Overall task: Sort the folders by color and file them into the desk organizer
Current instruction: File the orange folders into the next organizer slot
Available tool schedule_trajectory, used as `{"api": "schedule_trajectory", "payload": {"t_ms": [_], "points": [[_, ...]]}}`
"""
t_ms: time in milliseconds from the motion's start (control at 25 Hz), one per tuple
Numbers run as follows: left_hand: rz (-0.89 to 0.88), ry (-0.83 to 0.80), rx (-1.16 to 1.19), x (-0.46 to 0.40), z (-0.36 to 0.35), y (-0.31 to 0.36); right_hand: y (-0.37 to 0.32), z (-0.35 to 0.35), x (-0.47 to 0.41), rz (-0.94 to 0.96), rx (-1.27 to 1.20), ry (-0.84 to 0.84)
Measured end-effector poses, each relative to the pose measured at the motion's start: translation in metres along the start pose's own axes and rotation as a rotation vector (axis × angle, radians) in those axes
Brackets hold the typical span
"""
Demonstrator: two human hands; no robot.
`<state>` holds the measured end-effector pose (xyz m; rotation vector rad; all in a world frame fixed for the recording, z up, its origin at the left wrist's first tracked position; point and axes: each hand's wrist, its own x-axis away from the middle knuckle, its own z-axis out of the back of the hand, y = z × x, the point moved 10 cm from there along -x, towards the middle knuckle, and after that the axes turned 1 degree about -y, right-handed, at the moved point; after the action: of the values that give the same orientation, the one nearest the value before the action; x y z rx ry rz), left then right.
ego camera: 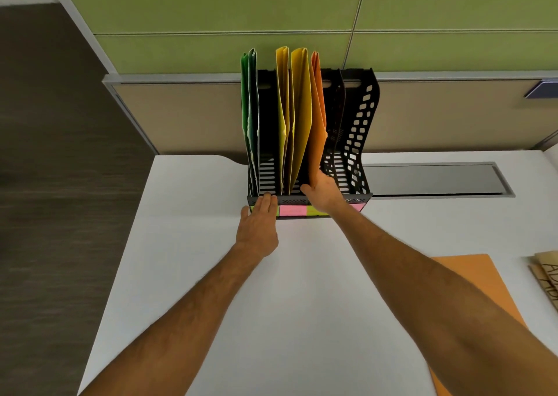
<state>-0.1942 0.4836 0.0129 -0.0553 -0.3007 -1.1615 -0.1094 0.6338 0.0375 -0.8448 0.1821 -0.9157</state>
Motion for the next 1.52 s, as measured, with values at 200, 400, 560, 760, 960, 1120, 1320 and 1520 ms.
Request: {"api": "schedule_trajectory", "payload": {"t_ms": [200,400,560,760,960,1120,1320,1520], "points": [[-0.016,-0.042,0.009,0.025,0.006,0.002,0.004,0.014,0.071,-0.011,-0.214,0.045],[-0.056,0.041,0.188,0.089,0.009,0.034,0.033,0.01,0.167,-0.01,-0.071,0.066],[-0.098,0.059,0.283,0.145,-0.001,0.07,0.053,0.005,0.241,-0.008,-0.024,0.084],[-0.124,0.037,0.347,0.195,-0.031,0.116,0.085,0.005,0.318,-0.009,0.01,0.08],[-0.114,0.004,0.394,0.227,-0.057,0.158,0.136,0.021,0.367,-0.031,0.025,0.077],[-0.106,-0.001,0.415,0.24,-0.071,0.199,0.194,0.044,0.398,-0.068,0.024,0.063],[-0.092,-0.025,0.434,0.248,-0.099,0.265,0.273,0.088,0.432,-0.128,0.093,0.026],[-0.042,-0.071,0.439,0.257,-0.14,0.315,0.348,0.112,0.459,-0.18,0.141,-0.036]]}}
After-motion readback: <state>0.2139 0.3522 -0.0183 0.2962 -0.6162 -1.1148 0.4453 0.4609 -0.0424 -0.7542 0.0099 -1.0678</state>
